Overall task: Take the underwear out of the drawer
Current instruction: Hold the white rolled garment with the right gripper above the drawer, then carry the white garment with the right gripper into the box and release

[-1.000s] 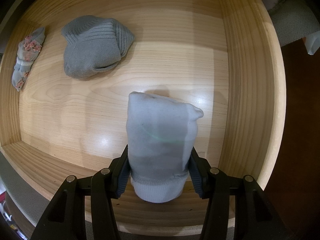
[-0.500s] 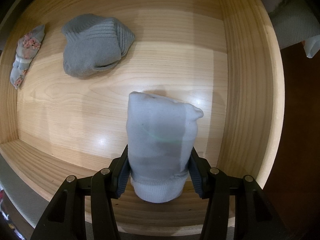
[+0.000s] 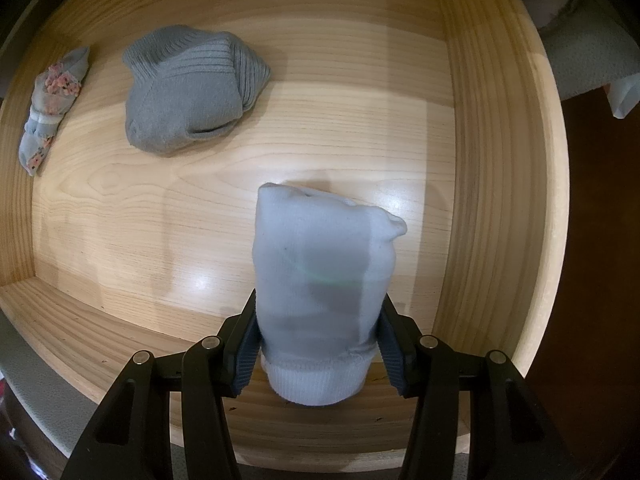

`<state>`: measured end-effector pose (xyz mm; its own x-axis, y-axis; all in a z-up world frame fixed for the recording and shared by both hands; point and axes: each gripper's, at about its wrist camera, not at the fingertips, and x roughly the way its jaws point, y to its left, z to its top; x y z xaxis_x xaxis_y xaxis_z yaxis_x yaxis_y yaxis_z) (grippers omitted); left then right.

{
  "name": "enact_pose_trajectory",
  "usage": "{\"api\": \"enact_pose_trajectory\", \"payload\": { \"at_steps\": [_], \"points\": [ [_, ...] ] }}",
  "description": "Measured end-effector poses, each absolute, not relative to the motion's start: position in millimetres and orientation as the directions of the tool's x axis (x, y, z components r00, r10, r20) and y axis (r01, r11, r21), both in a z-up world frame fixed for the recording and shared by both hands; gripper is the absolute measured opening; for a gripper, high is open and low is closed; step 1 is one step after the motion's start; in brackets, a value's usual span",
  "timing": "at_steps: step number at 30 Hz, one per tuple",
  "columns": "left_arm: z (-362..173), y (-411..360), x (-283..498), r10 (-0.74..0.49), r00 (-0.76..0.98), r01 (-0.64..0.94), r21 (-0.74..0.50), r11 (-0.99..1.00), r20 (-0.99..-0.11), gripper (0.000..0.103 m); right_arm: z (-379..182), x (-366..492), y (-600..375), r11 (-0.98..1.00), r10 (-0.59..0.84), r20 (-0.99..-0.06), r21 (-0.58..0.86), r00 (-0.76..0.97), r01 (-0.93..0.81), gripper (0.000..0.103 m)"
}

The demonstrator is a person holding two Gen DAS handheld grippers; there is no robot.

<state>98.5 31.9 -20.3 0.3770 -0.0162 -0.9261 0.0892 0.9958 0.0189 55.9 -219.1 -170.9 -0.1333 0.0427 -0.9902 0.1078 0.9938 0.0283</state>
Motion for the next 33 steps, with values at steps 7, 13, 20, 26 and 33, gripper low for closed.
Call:
{"api": "enact_pose_trajectory", "payload": {
  "at_steps": [7, 13, 20, 26, 33],
  "points": [
    [-31.4, 30.7, 94.2, 0.005, 0.375, 0.081, 0.038, 0.996, -0.927, 0.053, -172.1, 55.5, -217.6, 0.994, 0.033, -0.991, 0.019, -0.132, 0.104, 0.048],
    [-37.0, 25.3, 91.0, 0.028, 0.370, 0.095, 0.067, 0.993, -0.929, 0.053, -166.9, 56.0, -214.7, 0.994, 0.026, -0.992, 0.013, -0.121, 0.109, 0.048],
    [-39.7, 16.8, 89.2, 0.056, 0.383, 0.116, 0.109, 0.987, -0.922, 0.053, -153.8, 52.3, -215.6, 0.993, 0.035, -0.997, 0.028, -0.061, 0.112, 0.044],
    [-40.2, 15.6, 87.8, 0.047, 0.386, 0.124, 0.102, 0.987, -0.921, 0.053, -136.5, 46.5, -213.0, 0.995, 0.016, -1.000, 0.018, 0.023, 0.097, 0.043],
    [-39.6, 23.2, 88.6, 0.030, 0.383, 0.098, 0.073, 0.992, -0.923, 0.053, -112.9, 37.4, -219.7, 0.996, 0.001, -0.997, 0.009, 0.078, 0.091, 0.043]
  ]
}}
